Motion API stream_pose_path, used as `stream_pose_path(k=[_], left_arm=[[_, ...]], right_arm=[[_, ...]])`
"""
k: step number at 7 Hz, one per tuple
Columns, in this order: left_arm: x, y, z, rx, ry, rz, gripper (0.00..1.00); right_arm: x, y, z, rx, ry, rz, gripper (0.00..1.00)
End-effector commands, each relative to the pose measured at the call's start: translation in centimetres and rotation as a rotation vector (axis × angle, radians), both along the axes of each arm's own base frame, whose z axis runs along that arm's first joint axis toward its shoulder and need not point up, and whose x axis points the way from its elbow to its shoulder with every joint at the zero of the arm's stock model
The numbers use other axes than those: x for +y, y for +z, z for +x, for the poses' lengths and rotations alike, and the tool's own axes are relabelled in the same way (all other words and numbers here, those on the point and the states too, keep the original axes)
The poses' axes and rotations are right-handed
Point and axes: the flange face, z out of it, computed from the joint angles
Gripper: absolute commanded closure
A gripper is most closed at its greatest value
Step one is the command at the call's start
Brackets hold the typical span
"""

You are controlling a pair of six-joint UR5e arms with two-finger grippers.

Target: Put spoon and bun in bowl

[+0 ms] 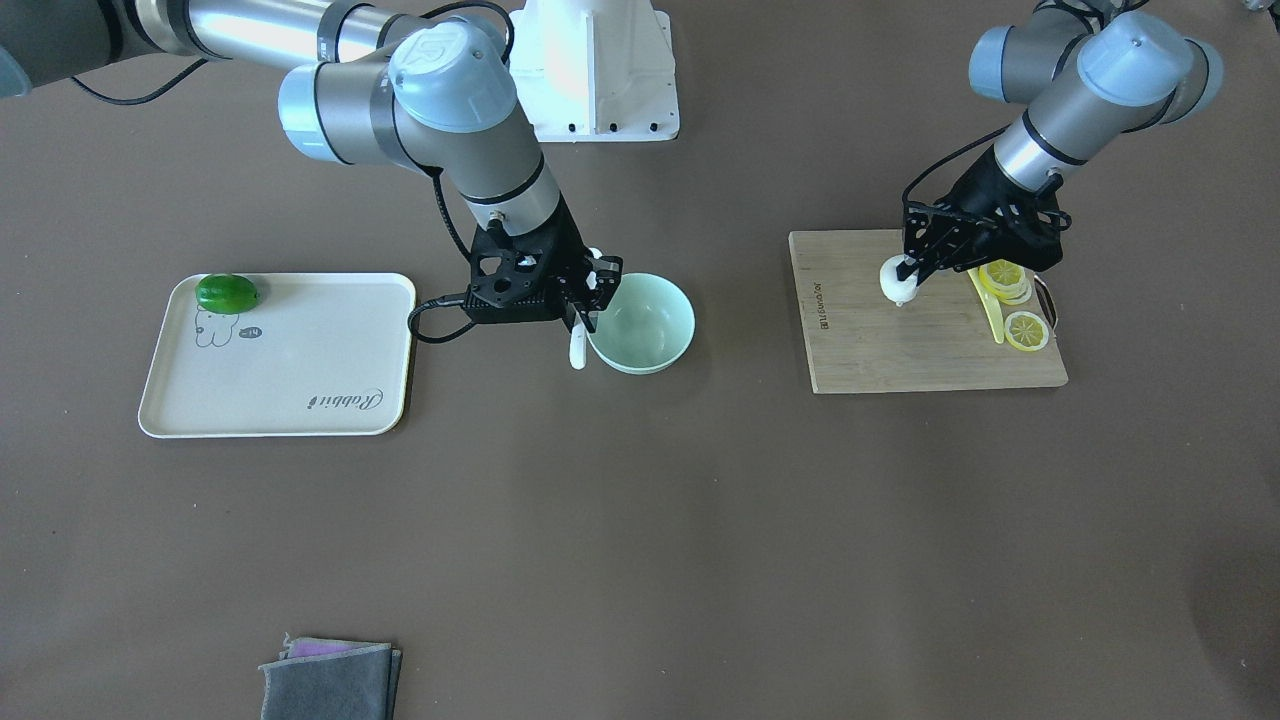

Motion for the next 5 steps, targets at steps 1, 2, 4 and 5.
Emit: stream_pose_path(k=[1,2,4,5], left_arm=[[-0.1,-0.4,-0.2,0.009,0.0,0.001,1.0],[-0.3,-0.9,0.0,0.016,0.0,0.008,1.0],[-0.7,-1.9,0.4,0.028,-0.002,0.016,1.0],[-1.2,-3.6,1.0,0.056,-0.019,-0.003,1.0]], right_arm=[[-1.2,0.2,-3.3,-0.01,0.062,0.033,1.0],[-1.4,1.1,-4.4,-0.015,0.061,0.04,1.0],[-0.7,1.1,-5.0,-0.018,0.048,0.041,0.01],[-0.1,0.7,-4.6,-0.031,0.031,0.032,0.0]])
